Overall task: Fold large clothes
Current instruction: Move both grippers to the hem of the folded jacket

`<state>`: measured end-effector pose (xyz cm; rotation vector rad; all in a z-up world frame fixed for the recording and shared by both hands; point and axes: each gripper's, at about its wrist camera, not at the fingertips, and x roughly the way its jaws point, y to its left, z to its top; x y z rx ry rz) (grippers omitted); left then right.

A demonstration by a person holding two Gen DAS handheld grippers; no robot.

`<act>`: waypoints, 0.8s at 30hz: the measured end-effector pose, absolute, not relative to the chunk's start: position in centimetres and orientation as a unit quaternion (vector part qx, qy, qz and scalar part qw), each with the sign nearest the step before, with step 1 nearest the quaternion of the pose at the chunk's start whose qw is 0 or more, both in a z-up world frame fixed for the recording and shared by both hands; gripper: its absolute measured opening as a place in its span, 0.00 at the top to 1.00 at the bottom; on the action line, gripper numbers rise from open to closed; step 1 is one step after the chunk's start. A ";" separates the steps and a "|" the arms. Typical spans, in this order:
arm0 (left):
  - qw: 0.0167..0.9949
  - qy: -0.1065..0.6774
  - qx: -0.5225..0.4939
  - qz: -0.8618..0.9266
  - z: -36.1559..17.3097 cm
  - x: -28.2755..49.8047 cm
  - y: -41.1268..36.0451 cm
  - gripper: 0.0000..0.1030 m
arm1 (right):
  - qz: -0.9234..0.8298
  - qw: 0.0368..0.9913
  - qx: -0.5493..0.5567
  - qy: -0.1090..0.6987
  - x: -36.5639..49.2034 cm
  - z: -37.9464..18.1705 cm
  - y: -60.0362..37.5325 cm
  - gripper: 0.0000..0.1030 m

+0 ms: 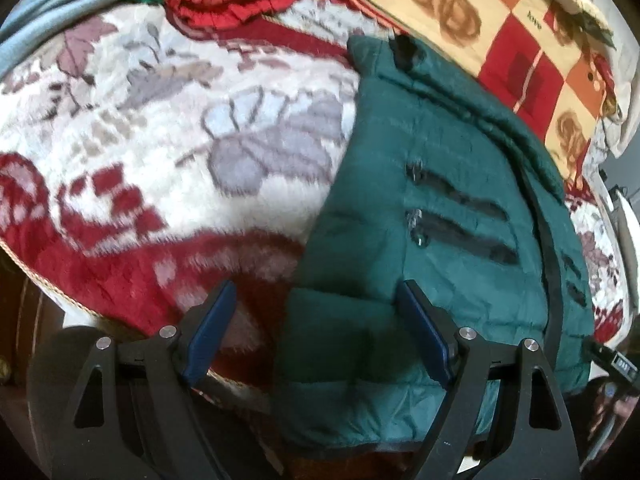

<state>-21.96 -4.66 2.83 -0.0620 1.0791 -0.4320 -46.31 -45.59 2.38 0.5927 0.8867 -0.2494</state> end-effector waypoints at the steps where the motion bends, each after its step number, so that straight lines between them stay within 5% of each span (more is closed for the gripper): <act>1: 0.833 0.512 -0.028 -0.206 2.6 -22.1 -4.8 0.19 | -0.117 0.853 0.281 0.424 -46.2 2.2 -45.5 0.19; 24: 0.822 0.523 -0.028 -0.225 1.3 -23.5 -5.2 0.19 | -0.060 0.850 0.287 0.437 -45.8 2.4 -44.1 0.18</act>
